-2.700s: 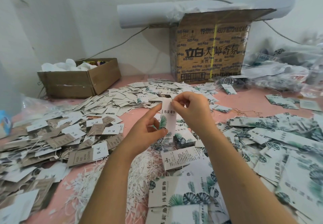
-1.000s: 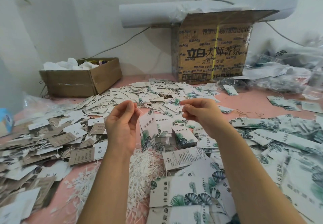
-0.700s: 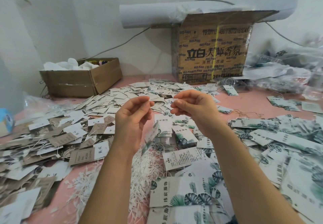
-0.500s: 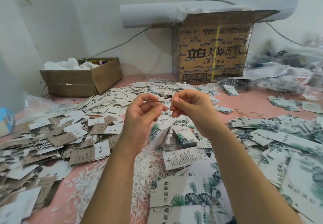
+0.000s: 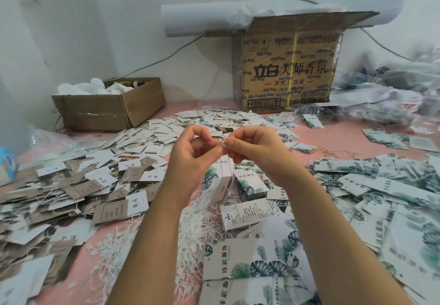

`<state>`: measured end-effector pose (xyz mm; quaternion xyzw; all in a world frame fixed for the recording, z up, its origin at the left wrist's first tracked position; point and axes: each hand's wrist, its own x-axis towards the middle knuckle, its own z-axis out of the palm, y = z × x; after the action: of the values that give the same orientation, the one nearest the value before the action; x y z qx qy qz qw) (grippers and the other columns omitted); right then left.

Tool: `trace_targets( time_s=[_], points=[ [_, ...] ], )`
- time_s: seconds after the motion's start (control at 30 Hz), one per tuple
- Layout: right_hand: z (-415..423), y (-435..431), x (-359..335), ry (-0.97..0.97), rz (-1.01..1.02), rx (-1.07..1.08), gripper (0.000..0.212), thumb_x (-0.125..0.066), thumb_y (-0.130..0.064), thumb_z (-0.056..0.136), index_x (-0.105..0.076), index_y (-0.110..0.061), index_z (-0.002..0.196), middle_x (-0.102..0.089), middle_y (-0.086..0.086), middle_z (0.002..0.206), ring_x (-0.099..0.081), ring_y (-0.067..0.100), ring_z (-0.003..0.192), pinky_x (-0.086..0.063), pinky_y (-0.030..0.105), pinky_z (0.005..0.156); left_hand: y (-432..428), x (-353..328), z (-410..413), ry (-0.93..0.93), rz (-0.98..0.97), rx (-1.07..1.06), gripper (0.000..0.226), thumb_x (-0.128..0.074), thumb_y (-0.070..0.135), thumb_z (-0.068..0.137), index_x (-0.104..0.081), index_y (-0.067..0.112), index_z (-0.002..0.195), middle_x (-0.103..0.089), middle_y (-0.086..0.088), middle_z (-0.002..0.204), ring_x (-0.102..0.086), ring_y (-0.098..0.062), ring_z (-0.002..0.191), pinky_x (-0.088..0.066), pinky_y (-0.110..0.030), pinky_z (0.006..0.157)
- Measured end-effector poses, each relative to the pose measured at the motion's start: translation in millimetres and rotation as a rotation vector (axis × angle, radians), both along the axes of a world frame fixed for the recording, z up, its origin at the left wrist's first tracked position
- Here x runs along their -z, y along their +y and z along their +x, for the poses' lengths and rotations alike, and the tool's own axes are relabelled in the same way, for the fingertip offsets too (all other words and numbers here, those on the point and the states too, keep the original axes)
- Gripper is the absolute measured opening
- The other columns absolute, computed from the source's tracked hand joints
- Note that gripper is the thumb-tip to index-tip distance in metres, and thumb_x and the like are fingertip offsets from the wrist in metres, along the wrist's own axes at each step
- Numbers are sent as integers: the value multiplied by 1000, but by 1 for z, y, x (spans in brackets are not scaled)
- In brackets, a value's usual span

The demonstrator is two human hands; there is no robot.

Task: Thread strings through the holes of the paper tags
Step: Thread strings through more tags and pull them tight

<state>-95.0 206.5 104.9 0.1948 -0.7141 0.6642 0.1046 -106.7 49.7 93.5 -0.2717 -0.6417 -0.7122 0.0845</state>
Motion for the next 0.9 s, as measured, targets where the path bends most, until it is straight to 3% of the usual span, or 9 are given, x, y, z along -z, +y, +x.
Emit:
trace_targets(
  time_s=[0.13,0.23,0.37,0.5,0.6,0.77,0.9],
  points=[
    [-1,0,1,-42,21,20,10,-65,-9,83,-67,-10,73,-62,0,58,-53,12,53,-47,21,54,0,1,-1,16,-52,-2,32,-63,-9,81,-42,16,80,-69,-3,75,-64,-22,76,-56,-27,72],
    [-1,1,1,-96,67,27,10,-65,-8,84,-65,-7,74,-60,-1,55,-51,10,49,-45,19,51,0,1,-1,26,-124,-13,34,-64,-8,81,-41,17,79,-66,-1,74,-61,-27,78,-55,-36,75],
    [1,2,0,-155,89,15,11,-64,-8,85,-63,-7,74,-59,-2,54,-50,9,47,-44,17,48,0,1,0,32,-177,-35,34,-65,-7,80,-41,18,79,-64,-12,79,-59,-42,82,-50,-53,82],
    [2,3,-1,-168,69,28,10,-67,-7,81,-61,-5,73,-58,1,54,-49,8,44,-42,16,46,0,0,2,29,-205,-44,34,-65,-7,80,-42,17,79,-65,-16,82,-58,-46,83,-49,-58,84],
    [2,3,-1,-159,93,47,9,-69,-7,79,-63,-5,72,-57,-5,49,-48,6,44,-41,16,46,-2,-1,2,24,-220,-45,34,-65,-7,80,-42,18,79,-66,-21,88,-58,-47,90,-49,-58,85],
    [2,4,-1,-154,108,41,8,-68,-6,80,-64,-5,72,-58,-5,50,-49,6,45,-43,16,48,-3,1,-1,31,-242,-33,34,-67,-4,80,-42,18,80,-70,-15,86,-65,-36,88,-54,-48,84],
    [2,4,-1,-169,93,-16,11,-65,-4,81,-64,-6,71,-58,-4,52,-52,7,47,-47,17,51,-6,4,-3,18,-217,-17,32,-73,12,74,-43,18,82,-72,-4,77,-68,-28,81,-57,-40,81]
  ],
)
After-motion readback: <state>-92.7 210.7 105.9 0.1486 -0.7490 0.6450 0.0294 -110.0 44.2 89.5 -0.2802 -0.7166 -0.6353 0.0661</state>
